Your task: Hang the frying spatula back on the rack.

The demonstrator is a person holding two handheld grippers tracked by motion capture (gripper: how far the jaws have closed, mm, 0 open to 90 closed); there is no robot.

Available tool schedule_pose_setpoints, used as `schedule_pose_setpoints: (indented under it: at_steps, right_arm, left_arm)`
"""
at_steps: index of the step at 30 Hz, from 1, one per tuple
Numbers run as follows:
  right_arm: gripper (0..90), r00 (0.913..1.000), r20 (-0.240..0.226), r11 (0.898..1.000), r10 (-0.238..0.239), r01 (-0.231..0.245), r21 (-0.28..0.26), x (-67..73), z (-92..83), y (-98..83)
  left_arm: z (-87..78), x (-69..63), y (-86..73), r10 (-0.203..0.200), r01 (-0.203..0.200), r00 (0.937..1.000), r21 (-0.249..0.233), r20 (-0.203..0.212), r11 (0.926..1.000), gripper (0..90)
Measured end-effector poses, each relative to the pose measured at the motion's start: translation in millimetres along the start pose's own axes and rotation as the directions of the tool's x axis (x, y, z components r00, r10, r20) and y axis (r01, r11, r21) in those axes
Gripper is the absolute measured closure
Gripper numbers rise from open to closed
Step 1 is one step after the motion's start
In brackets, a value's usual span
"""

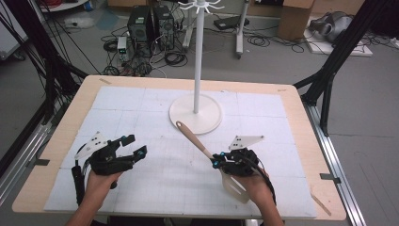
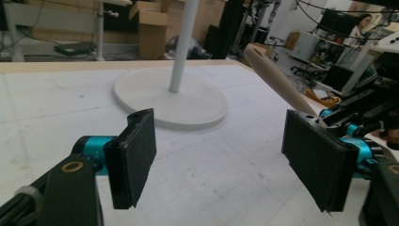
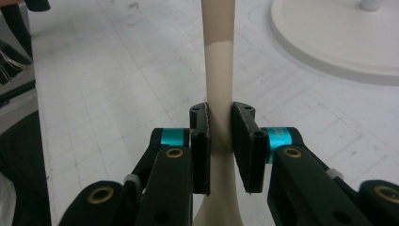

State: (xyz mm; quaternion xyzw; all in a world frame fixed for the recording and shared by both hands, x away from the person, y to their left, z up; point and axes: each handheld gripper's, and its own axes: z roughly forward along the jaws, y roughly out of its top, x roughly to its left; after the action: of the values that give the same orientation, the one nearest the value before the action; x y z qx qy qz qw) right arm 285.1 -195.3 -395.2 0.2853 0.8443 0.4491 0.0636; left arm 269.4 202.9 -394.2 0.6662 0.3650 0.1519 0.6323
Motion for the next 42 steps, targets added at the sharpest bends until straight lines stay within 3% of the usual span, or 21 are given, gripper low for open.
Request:
schedule_pose_setpoints:
  at_steps: [8, 13, 18, 25, 31, 37, 40, 42]
  right_arm:
    - [77.8, 0.9999, 0.01, 0.992, -0.005, 0.007, -0.128, 12.4, -4.8, 3.9]
    - [77.8, 0.9995, 0.029, 0.981, -0.01, 0.015, -0.192, 23.6, -8.7, 6.7]
    - [77.8, 0.9991, 0.039, 0.976, -0.014, 0.022, -0.217, 29.5, -10.9, 9.3]
    - [77.8, 0.9981, 0.06, 0.969, -0.011, 0.026, -0.244, 33.9, -11.7, 9.4]
    - [77.7, 0.9975, 0.07, 0.968, -0.011, 0.028, -0.249, 35.7, -9.6, 9.6]
    - [77.7, 0.9962, 0.087, 0.963, 0.007, 0.017, -0.27, 38.2, -9.0, 11.8]
    - [77.7, 0.9946, 0.099, 0.96, 0.03, -0.001, -0.279, 39.5, -7.6, 13.1]
    - [77.6, 0.9947, 0.098, 0.959, 0.031, -0.002, -0.282, 39.5, -7.0, 13.4]
  left_arm:
    - [30.5, -16.0, 24.7, -0.015, 0.014, 0.9953, 0.008, 0.096, 0.9999, 31.6]
    - [49.1, -28.2, 38.6, 0.0, -0.004, 0.9895, 0.028, 0.145, 0.9996, 32.3]
    - [63.9, -40.5, 50.9, 0.018, -0.025, 0.9819, 0.038, 0.189, 0.999, 33.1]
    - [83.1, -56.0, 61.5, 0.012, -0.026, 0.9701, 0.053, 0.243, 0.9982, 32.6]
    - [94.9, -63.9, 68.2, 0.015, -0.035, 0.9689, 0.075, 0.247, 0.9966, 37.8]
    - [102.9, -67.9, 71.5, -0.012, -0.005, 0.978, 0.083, 0.208, 0.9966, 54.7]
    - [104.7, -69.0, 72.7, -0.022, 0.007, 0.9784, 0.071, 0.205, 0.9974, 63.8]
    - [105.5, -70.3, 74.2, -0.029, 0.016, 0.977, 0.064, 0.211, 0.9978, 65.0]
